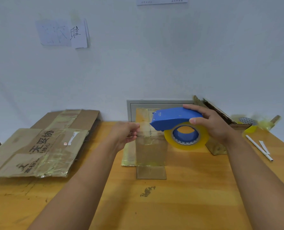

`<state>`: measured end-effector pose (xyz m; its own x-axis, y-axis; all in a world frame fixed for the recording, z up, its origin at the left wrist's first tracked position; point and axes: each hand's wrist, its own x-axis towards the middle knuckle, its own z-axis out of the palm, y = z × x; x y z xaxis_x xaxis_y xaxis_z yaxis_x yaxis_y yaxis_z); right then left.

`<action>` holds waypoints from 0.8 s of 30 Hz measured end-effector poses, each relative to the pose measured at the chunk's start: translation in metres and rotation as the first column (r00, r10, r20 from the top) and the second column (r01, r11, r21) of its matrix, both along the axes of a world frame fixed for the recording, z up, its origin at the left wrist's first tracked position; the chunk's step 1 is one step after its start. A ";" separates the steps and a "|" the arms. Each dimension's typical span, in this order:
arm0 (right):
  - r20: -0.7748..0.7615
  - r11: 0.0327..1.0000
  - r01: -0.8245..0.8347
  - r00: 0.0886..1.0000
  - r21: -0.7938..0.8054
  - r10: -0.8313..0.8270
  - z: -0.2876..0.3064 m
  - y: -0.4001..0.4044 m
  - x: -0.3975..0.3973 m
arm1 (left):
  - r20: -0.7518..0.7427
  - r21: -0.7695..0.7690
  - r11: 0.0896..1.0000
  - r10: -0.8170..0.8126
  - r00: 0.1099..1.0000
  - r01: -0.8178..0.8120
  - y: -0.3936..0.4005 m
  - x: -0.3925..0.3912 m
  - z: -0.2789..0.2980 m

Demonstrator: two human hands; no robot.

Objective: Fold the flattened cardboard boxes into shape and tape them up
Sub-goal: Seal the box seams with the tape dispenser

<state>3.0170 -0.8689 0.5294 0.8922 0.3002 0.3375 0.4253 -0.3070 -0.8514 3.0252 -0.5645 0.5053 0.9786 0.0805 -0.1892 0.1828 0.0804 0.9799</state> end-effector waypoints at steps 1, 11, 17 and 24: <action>-0.001 1.000 -0.001 1.000 -0.006 0.001 0.000 0.003 0.001 | 0.005 0.001 1.000 0.000 1.000 0.000 0.003 -0.001 -0.001; -0.025 0.997 -0.043 0.999 -0.068 0.041 0.012 0.019 0.007 | 0.031 -0.037 0.999 0.027 0.999 -0.026 0.018 -0.009 -0.012; -0.033 0.998 -0.038 0.999 -0.050 0.036 0.007 0.014 0.006 | 0.017 -0.073 0.997 0.037 0.999 -0.036 0.019 -0.009 -0.011; -0.061 0.999 0.014 0.998 -0.035 -0.016 -0.012 0.001 0.006 | 0.038 -0.060 0.998 0.009 0.999 -0.007 0.043 -0.011 -0.024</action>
<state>3.0231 -0.8682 0.5170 0.9153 0.2971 0.2719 0.3680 -0.3427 -0.8644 3.0139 -0.5211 0.4813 0.9846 0.0781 -0.1561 0.1442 0.1405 0.9795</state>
